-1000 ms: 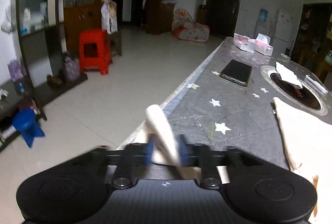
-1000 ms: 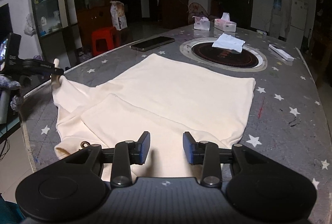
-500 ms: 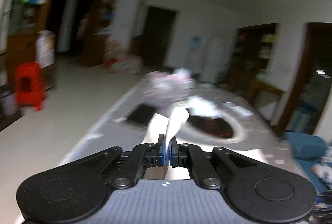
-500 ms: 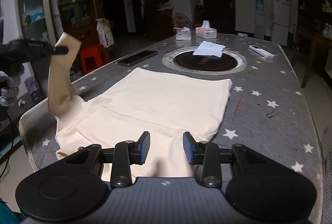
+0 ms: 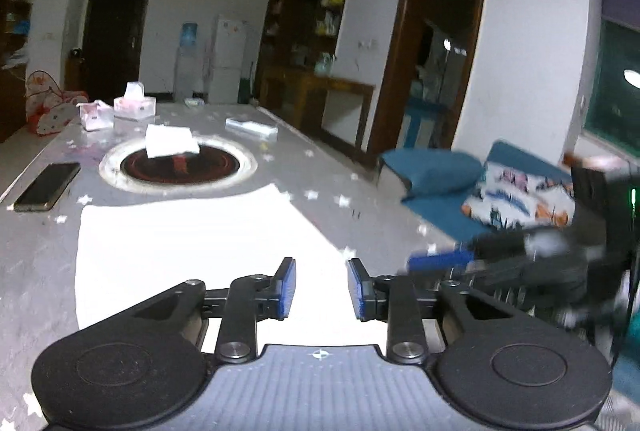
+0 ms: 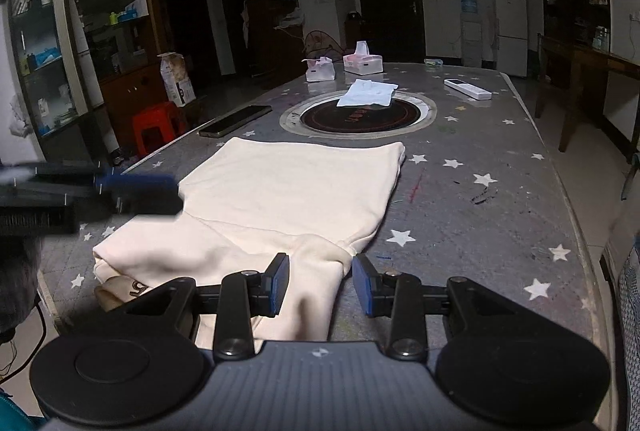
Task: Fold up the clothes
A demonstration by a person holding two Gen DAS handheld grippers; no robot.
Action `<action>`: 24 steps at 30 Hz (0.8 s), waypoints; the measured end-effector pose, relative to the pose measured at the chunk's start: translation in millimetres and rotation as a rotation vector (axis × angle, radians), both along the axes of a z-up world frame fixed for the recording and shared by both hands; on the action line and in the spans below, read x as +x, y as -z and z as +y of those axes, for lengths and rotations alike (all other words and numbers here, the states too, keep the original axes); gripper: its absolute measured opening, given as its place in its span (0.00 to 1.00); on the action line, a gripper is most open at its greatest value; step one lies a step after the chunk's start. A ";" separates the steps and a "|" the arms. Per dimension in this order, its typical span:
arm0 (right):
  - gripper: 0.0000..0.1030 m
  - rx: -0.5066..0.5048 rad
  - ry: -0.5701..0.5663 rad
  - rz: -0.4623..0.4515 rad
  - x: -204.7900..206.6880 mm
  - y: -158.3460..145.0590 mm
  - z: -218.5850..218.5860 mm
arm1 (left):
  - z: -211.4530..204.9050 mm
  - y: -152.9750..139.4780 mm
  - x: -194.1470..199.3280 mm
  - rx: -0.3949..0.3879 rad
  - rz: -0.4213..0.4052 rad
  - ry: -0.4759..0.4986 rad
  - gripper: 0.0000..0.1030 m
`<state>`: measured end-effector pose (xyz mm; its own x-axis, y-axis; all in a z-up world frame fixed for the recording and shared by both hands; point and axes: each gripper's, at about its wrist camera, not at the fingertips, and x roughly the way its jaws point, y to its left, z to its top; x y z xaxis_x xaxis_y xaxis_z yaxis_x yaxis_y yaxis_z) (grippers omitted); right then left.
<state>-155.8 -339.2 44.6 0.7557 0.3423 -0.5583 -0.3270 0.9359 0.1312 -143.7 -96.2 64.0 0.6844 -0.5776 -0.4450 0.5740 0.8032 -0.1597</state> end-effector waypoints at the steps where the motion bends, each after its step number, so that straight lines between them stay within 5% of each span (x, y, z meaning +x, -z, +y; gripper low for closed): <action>1: 0.34 0.001 -0.005 0.002 1.4 -0.1 1.2 | 4.7 4.4 -0.4 0.025 0.005 -0.015 0.30; 7: 0.33 0.014 -0.057 0.041 14.4 9.5 16.8 | 54.5 28.4 -7.7 0.176 0.042 -0.169 0.30; 18: 0.33 -0.043 -0.118 0.119 33.9 35.1 53.1 | 95.3 45.5 -26.4 0.216 0.063 -0.247 0.39; 24: 0.06 -0.067 -0.111 0.095 33.0 26.9 57.3 | 101.1 50.9 -25.7 0.190 0.067 -0.246 0.39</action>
